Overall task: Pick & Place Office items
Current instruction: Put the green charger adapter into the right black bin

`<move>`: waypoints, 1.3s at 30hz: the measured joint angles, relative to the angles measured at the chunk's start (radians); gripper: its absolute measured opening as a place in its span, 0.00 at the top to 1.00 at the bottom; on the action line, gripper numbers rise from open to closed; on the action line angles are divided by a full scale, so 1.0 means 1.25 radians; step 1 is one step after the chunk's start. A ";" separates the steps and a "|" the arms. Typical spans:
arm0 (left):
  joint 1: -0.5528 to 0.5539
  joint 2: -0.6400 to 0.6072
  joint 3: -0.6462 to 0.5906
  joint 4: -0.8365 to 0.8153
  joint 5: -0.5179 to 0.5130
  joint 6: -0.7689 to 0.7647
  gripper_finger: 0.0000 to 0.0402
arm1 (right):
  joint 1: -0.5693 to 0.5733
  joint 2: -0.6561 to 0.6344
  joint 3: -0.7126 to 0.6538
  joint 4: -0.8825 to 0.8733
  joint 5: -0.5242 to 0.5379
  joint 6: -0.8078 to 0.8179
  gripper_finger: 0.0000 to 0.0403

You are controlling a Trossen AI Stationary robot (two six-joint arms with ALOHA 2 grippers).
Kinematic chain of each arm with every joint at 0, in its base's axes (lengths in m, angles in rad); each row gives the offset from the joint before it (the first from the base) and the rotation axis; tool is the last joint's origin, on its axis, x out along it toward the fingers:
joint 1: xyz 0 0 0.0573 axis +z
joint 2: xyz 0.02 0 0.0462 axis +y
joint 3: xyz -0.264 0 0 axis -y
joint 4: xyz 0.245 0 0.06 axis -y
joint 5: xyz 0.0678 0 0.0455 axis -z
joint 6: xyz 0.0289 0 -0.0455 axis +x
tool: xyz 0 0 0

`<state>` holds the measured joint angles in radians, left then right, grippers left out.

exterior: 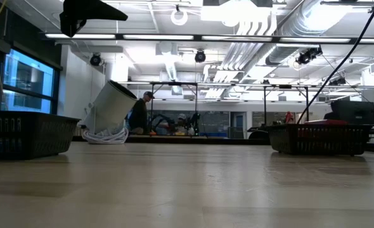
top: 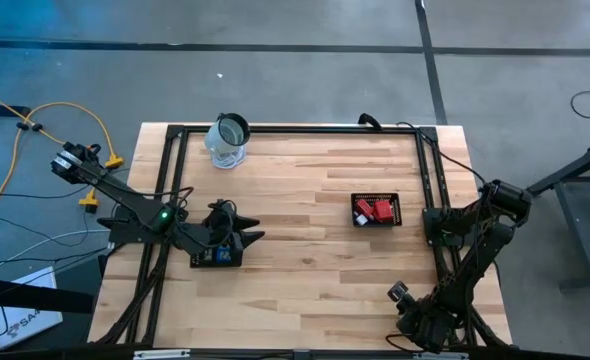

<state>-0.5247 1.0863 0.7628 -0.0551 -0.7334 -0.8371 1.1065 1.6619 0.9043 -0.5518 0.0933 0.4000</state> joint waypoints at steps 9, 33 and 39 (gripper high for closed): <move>0.000 0.000 0.000 0.000 0.000 0.000 0.52 | -0.028 -0.005 0.000 -0.002 -0.025 0.039 0.68; 0.000 0.000 0.000 0.000 0.000 0.000 0.52 | -0.251 -0.186 0.000 -0.145 0.108 0.011 0.68; 0.000 0.000 0.000 0.000 0.000 0.000 0.52 | -0.362 -0.189 0.000 -0.159 0.086 -0.058 0.68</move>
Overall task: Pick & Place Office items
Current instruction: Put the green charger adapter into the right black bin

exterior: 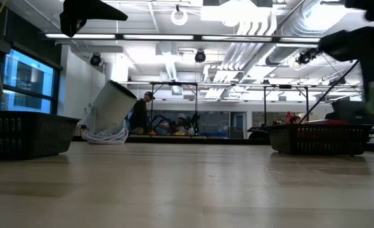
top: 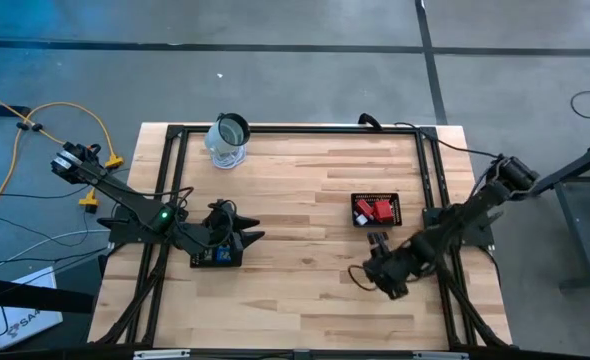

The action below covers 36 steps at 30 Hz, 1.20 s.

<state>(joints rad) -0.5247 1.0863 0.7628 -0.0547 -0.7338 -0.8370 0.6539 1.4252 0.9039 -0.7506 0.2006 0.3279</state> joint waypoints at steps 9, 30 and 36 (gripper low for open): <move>0.000 0.000 0.000 0.003 0.000 0.000 0.52 | -0.190 -0.035 0.000 0.004 -0.016 -0.102 0.68; 0.000 0.000 0.000 0.006 0.000 0.000 0.52 | -0.507 -0.076 -0.032 0.020 -0.063 -0.221 0.68; 0.000 0.000 0.000 0.006 0.000 0.000 0.52 | -0.553 -0.076 -0.070 0.051 -0.104 -0.209 0.68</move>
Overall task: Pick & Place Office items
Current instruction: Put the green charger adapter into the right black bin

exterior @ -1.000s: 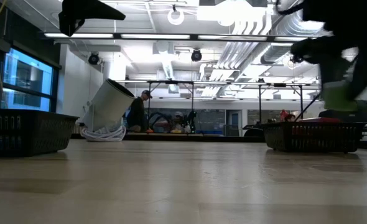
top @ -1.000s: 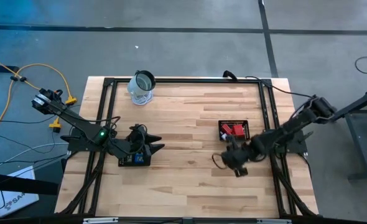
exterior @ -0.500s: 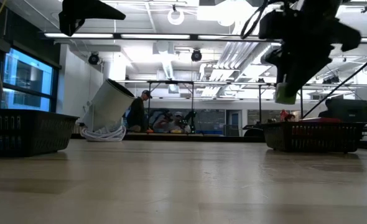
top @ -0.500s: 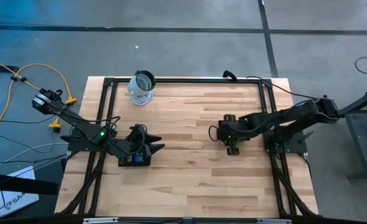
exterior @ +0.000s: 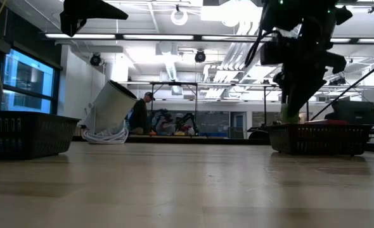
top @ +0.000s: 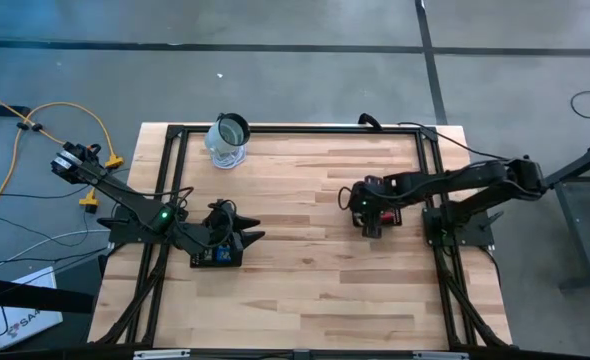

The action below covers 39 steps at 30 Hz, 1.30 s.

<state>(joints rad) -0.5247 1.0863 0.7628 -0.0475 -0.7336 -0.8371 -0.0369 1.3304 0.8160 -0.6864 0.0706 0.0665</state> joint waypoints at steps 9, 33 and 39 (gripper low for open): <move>0.000 0.000 0.000 0.000 0.000 0.000 0.52 | -0.024 0.000 -0.045 0.043 -0.030 0.004 0.68; 0.000 0.000 0.000 0.000 0.000 0.000 0.52 | -0.025 0.000 -0.060 0.059 -0.041 0.013 0.60; 0.000 0.000 0.000 0.000 0.000 0.000 0.52 | -0.025 0.000 -0.060 0.059 -0.041 0.015 0.53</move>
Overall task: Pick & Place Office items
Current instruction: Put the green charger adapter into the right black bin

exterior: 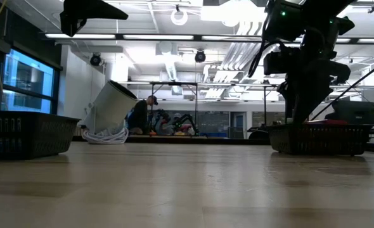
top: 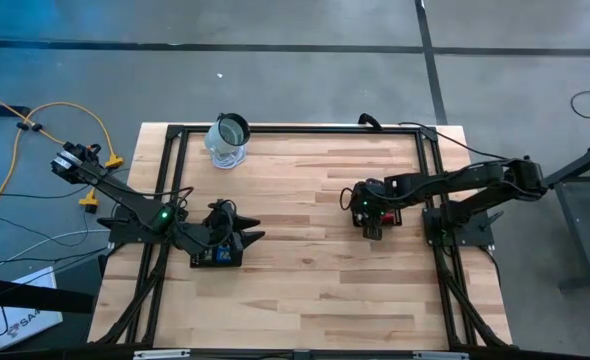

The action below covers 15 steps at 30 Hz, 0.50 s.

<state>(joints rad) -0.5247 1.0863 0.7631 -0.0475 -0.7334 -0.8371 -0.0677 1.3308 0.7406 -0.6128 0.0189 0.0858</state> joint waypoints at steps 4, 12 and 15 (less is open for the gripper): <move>0.000 0.000 0.000 0.000 0.000 0.000 0.52 | 0.000 0.000 0.000 0.000 0.000 0.000 0.52; 0.000 0.000 0.000 0.000 0.000 0.000 0.52 | 0.000 0.000 0.000 0.001 0.002 -0.001 0.52; 0.000 0.000 0.000 0.000 0.000 0.000 0.52 | -0.002 -0.003 0.000 0.001 0.007 -0.003 0.52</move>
<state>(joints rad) -0.5247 1.0863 0.7628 -0.0475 -0.7337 -0.8371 -0.0706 1.3267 0.7406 -0.6121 0.0280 0.0818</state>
